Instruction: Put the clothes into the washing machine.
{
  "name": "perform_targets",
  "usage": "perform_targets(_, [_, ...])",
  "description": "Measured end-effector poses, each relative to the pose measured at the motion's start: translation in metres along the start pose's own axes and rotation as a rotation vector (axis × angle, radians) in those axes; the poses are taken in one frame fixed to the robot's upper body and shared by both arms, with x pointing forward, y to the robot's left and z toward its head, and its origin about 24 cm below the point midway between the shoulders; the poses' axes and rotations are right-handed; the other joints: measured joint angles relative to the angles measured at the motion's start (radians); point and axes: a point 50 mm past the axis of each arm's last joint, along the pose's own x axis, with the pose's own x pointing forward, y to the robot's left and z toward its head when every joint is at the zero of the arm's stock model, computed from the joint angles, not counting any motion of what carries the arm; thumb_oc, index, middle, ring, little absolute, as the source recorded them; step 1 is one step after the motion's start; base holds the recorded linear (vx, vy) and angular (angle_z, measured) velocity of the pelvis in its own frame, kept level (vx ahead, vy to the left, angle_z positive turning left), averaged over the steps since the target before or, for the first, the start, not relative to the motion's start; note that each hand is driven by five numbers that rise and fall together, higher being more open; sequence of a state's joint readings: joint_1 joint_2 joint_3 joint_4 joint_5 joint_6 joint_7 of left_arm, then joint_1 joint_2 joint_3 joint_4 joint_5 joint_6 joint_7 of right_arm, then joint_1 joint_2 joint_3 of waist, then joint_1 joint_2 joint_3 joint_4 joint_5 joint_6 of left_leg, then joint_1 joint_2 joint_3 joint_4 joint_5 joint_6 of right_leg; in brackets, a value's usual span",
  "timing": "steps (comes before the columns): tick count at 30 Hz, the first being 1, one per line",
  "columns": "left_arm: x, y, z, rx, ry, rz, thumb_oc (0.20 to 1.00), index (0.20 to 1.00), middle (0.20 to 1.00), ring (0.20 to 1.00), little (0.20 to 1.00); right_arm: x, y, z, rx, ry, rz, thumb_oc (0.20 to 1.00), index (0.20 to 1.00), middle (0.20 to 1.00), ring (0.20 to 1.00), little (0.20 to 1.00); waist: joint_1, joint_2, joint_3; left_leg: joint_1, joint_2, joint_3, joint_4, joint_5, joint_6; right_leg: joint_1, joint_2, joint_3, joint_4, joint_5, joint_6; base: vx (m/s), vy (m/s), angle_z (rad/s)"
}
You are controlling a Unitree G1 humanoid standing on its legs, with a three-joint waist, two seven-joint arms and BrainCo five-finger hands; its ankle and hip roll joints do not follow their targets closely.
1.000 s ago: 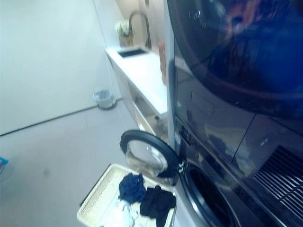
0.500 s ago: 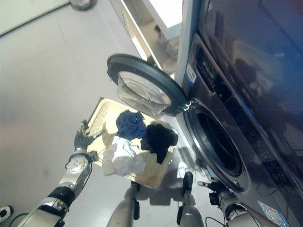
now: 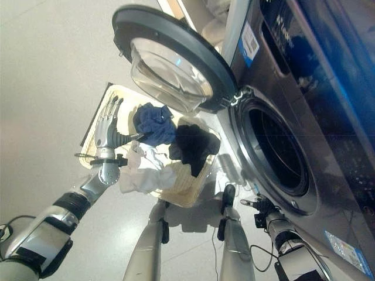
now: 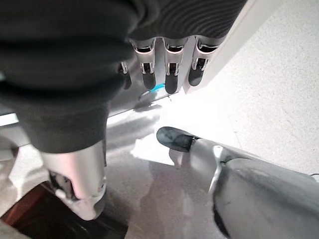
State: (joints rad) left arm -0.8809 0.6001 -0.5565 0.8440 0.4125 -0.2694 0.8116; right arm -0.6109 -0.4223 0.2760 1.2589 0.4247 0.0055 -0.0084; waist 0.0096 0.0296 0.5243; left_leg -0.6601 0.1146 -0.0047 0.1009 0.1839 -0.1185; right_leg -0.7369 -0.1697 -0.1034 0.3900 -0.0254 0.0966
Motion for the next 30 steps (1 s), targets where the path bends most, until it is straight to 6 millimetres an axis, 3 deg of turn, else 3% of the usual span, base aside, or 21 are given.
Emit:
perform_targets(3, [0.007, -0.001, -0.008, 0.111, -0.011, -0.092, 1.0, 1.0, 1.0, 1.0, 1.0, 0.001, -0.001, 0.018, -0.013, -0.042, 0.001, 1.0, 1.0, 1.0, 1.0, 1.0, -0.027, -0.008, 0.003, -0.055, 0.001, 0.0, 0.03, 0.0, -0.001, -0.063, 0.0, 0.01, 0.034, -0.004, -0.006, -0.04, 0.04, -0.03])
perform_targets(10, [0.012, -0.003, -0.019, 0.211, 0.023, -0.182, 1.0, 1.0, 1.0, 1.0, 1.0, 0.002, -0.005, 0.025, -0.039, -0.058, -0.004, 1.0, 1.0, 1.0, 1.0, 1.0, -0.075, -0.027, 0.011, -0.081, 0.001, 0.004, 0.034, 0.0, -0.001, -0.096, 0.002, 0.019, 0.045, 0.005, -0.008, -0.02, 0.034, -0.02])
perform_targets(15, [0.018, 0.001, -0.023, 0.235, 0.042, -0.172, 1.0, 1.0, 1.0, 1.0, 1.0, 0.002, -0.004, 0.031, -0.036, -0.071, -0.001, 1.0, 1.0, 1.0, 1.0, 1.0, -0.076, -0.028, 0.011, -0.095, 0.002, 0.004, 0.037, -0.002, -0.003, -0.117, 0.005, 0.028, 0.05, 0.005, -0.008, -0.01, 0.013, -0.03])
perform_targets(23, [0.043, 0.018, -0.019, 0.32, 0.067, -0.108, 1.0, 1.0, 1.0, 1.0, 1.0, 0.001, -0.011, 0.061, -0.053, -0.142, -0.015, 1.0, 1.0, 1.0, 1.0, 1.0, -0.079, -0.034, 0.009, -0.176, 0.003, 0.002, 0.068, -0.004, -0.005, -0.194, 0.007, 0.036, 0.07, 0.008, -0.012, 0.0, 0.0, 0.0])
perform_targets(30, [0.046, 0.029, -0.03, 0.405, 0.145, -0.044, 1.0, 1.0, 1.0, 1.0, 1.0, 0.001, -0.009, 0.066, -0.038, -0.158, -0.009, 1.0, 1.0, 1.0, 1.0, 1.0, -0.092, -0.062, 0.011, -0.211, 0.003, 0.0, 0.074, -0.003, -0.006, -0.228, 0.009, 0.037, 0.077, 0.008, -0.012, 0.0, 0.0, 0.0])
